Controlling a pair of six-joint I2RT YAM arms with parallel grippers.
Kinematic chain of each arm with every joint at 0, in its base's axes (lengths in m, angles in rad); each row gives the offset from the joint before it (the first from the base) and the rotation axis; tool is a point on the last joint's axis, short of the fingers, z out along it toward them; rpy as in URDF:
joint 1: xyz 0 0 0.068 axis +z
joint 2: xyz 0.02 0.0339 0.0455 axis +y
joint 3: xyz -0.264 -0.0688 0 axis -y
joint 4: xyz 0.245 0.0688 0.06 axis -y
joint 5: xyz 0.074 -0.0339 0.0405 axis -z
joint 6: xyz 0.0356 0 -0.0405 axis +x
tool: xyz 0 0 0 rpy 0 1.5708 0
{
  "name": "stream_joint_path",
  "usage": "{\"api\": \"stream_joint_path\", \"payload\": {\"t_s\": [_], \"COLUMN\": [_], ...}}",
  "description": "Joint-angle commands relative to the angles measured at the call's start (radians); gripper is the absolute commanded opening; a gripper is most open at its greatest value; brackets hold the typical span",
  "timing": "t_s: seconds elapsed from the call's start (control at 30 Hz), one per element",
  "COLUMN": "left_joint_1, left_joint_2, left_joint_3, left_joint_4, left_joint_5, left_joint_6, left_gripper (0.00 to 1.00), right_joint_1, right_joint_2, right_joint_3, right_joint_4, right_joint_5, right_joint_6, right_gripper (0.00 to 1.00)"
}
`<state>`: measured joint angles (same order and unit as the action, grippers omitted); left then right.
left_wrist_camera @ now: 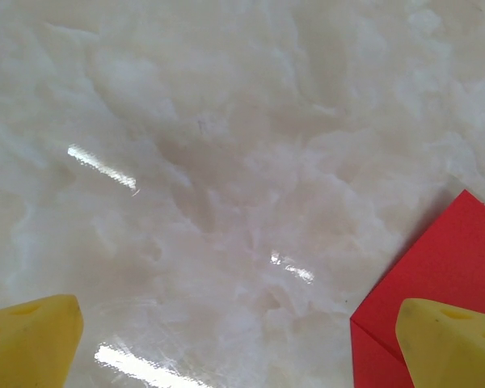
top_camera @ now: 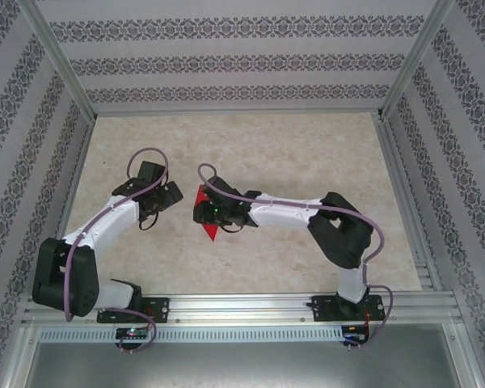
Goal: Fold a paper plane with a square sheet of paper (pick it up from the middle)
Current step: Move the paper to the center of the table.
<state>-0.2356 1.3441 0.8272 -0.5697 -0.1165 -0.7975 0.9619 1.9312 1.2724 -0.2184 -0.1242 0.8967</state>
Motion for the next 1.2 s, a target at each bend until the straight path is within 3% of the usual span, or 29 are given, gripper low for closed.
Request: {"api": "stream_joint_path", "payload": {"t_s": [0.0,0.33,0.57,0.7,0.8,0.9,1.03,1.17], "left_joint_1": [0.017,0.019,0.018,0.017,0.016,0.013,0.006,-0.009], "left_joint_2": [-0.023,-0.019,-0.008,-0.004,-0.008,-0.019,-0.04,-0.042], "left_joint_3": [-0.011,0.0,0.003,0.0,-0.003,-0.008,-0.027,-0.034], "left_joint_4": [0.029,0.03,0.05,0.073,0.082,0.086,0.12,0.144], "left_joint_5": [-0.003,0.028,0.099,0.149,0.182,0.207,0.248,0.283], "left_joint_6": [-0.018,0.008,0.057,0.07,0.072,0.073,0.063,0.06], "left_gripper": [1.0,1.0,1.0,1.0,1.0,1.0,1.0,1.0], "right_joint_1": [0.001,-0.044,-0.134,-0.179,-0.183,-0.186,-0.15,-0.138], "right_joint_2": [0.061,0.132,0.004,-0.125,-0.215,-0.257,-0.235,-0.176], "right_joint_3": [0.06,0.033,-0.178,-0.214,-0.184,-0.193,-0.21,-0.172], "right_joint_4": [-0.042,-0.21,-0.359,-0.396,-0.377,-0.289,-0.176,-0.152], "right_joint_5": [-0.031,-0.085,-0.138,-0.149,-0.062,-0.011,0.048,0.083], "right_joint_6": [-0.012,-0.204,-0.574,-0.655,-0.563,-0.341,-0.129,-0.063], "right_gripper": [0.38,0.39,0.39,0.41,0.46,0.49,0.49,0.49]}}
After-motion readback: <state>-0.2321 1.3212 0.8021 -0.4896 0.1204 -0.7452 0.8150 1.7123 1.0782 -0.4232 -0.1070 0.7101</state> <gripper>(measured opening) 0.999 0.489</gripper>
